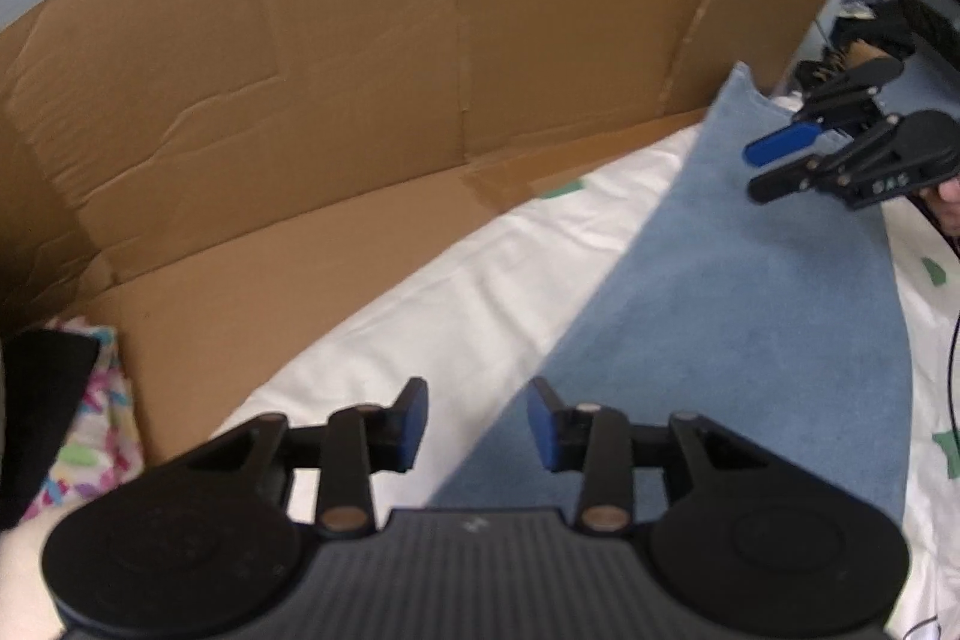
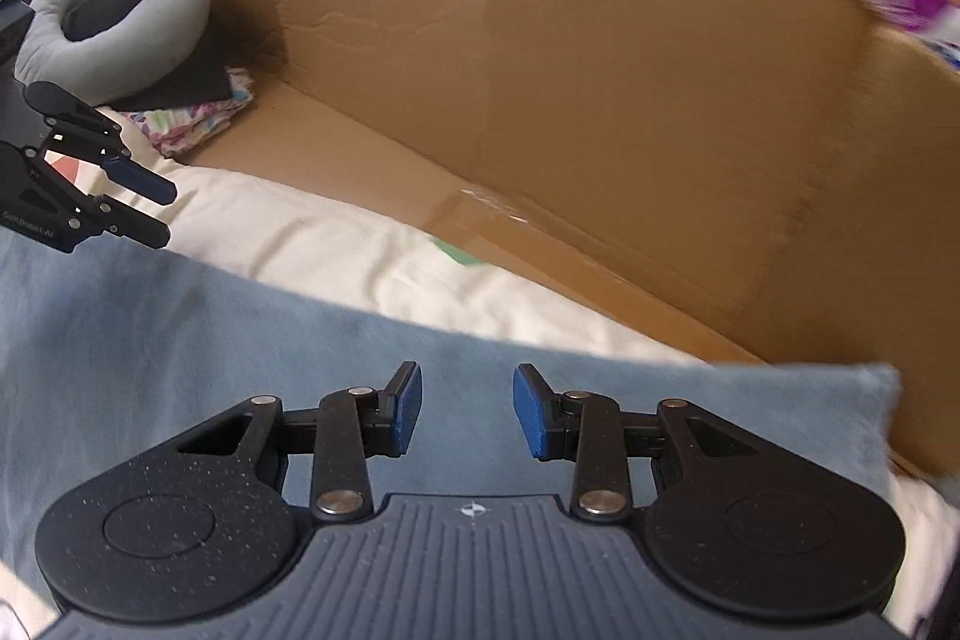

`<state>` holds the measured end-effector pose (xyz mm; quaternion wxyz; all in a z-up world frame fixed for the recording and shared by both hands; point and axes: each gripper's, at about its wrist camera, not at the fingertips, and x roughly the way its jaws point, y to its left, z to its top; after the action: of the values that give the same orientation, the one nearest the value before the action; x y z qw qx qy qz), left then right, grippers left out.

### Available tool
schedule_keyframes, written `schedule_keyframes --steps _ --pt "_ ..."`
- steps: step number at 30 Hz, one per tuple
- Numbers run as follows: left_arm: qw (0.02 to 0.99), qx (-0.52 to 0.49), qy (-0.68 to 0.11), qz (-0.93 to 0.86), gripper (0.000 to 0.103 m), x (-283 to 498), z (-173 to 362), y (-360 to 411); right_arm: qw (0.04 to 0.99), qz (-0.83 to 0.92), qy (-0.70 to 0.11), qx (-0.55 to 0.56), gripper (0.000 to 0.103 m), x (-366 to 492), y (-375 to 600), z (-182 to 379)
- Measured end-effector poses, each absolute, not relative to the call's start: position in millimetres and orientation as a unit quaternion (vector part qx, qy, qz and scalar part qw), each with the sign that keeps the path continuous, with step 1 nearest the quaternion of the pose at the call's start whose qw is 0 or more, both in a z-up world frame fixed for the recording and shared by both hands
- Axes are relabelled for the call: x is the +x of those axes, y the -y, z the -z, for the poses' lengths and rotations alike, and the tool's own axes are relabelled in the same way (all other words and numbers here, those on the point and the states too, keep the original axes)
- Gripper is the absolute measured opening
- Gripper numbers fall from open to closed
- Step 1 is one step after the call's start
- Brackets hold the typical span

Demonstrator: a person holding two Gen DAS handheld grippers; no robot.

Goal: Fold clothes

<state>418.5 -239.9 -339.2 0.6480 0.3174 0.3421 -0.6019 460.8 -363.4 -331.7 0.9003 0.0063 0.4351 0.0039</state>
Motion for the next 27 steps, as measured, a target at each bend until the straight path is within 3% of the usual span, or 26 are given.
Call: schedule_keyframes --steps 17,22,27 --pt "0.583 0.31 -0.358 0.66 0.038 391 369 298 0.863 0.163 -0.474 0.068 0.045 349 449 353" --pt "0.572 0.322 -0.344 0.671 0.03 386 381 298 0.844 0.206 -0.487 0.088 0.045 332 464 365" --pt "0.579 0.302 -0.348 0.673 0.003 397 379 296 0.828 0.236 -0.498 0.098 0.045 322 475 371"
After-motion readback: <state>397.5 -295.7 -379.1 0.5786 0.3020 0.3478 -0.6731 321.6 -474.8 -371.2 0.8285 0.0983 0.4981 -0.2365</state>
